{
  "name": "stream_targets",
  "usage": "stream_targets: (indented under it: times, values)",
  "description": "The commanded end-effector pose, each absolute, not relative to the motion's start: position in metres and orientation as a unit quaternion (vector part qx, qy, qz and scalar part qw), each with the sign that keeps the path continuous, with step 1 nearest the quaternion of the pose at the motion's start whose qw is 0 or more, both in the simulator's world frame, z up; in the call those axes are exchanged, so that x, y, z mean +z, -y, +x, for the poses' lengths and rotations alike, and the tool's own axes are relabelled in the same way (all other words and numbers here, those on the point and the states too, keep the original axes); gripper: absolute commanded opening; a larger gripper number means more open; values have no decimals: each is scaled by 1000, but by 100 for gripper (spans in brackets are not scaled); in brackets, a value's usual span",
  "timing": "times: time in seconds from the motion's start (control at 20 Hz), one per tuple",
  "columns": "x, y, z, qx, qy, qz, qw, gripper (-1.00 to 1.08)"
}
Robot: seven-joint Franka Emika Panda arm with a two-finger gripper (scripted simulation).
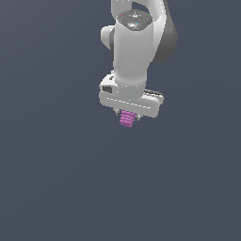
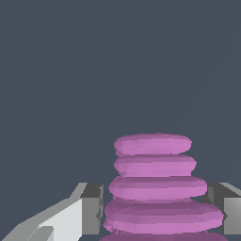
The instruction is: Pick up the object and move it to a goal position.
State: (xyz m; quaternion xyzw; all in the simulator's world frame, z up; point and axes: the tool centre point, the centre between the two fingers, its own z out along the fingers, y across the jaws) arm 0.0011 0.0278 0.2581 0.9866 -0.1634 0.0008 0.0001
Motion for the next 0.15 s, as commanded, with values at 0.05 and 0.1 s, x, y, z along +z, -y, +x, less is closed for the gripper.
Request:
stream_targets:
  times: [0.05, 0.1]
  values:
    - [266, -31, -1, 0, 164, 987, 0, -100]
    - [266, -31, -1, 0, 164, 987, 0, -100]
